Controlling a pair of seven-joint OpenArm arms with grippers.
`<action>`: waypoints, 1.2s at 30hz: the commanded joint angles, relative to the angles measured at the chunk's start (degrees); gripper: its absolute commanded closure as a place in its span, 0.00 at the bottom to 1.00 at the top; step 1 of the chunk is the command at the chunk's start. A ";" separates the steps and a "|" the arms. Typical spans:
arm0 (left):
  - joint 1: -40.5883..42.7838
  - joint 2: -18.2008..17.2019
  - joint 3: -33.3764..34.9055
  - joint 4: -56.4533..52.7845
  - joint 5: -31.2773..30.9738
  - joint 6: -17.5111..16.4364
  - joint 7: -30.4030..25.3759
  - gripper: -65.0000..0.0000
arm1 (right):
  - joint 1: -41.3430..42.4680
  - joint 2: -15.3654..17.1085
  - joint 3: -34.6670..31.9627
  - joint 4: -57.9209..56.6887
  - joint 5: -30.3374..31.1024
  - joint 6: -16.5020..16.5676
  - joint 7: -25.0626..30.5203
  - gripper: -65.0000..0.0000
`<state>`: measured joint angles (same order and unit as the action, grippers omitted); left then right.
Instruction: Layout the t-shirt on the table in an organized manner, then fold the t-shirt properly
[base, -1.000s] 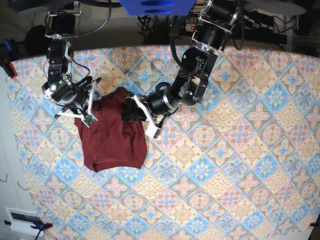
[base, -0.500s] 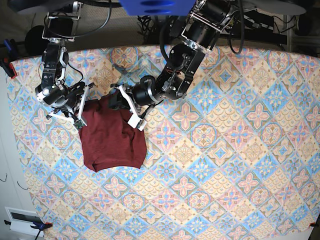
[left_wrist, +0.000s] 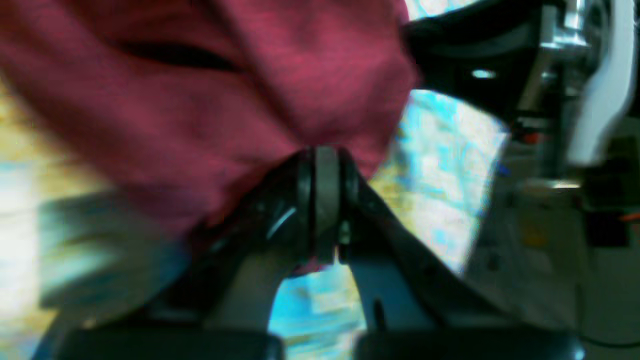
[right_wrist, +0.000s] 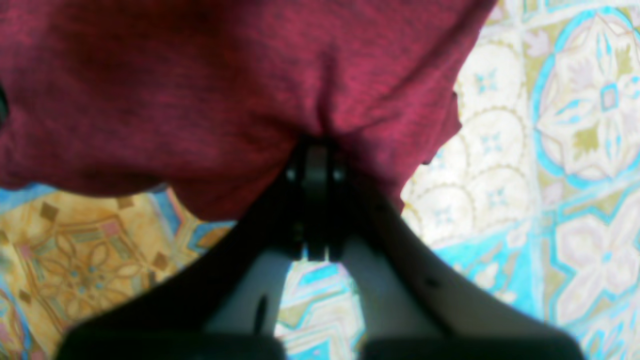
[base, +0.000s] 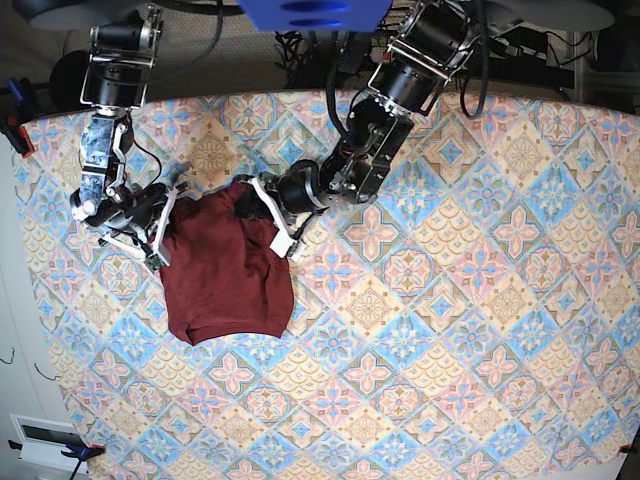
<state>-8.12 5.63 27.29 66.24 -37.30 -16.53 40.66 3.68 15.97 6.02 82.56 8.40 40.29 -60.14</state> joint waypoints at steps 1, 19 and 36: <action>-1.86 -0.05 -0.08 0.71 -0.46 -0.48 -0.80 1.00 | 0.58 0.69 0.44 -0.06 -0.98 -0.29 -0.48 1.00; -0.72 -3.12 -0.52 6.95 5.34 -0.39 -0.88 1.00 | -8.74 3.86 5.10 14.80 -0.62 -0.29 -1.00 1.00; 12.65 -6.99 -4.12 31.48 -2.66 -0.39 -0.45 1.00 | -24.03 3.68 21.19 27.37 -0.54 -0.29 -7.51 1.00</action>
<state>4.73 -1.50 23.27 96.53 -39.33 -16.43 41.04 -20.36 18.41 26.41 108.90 8.19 40.21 -67.94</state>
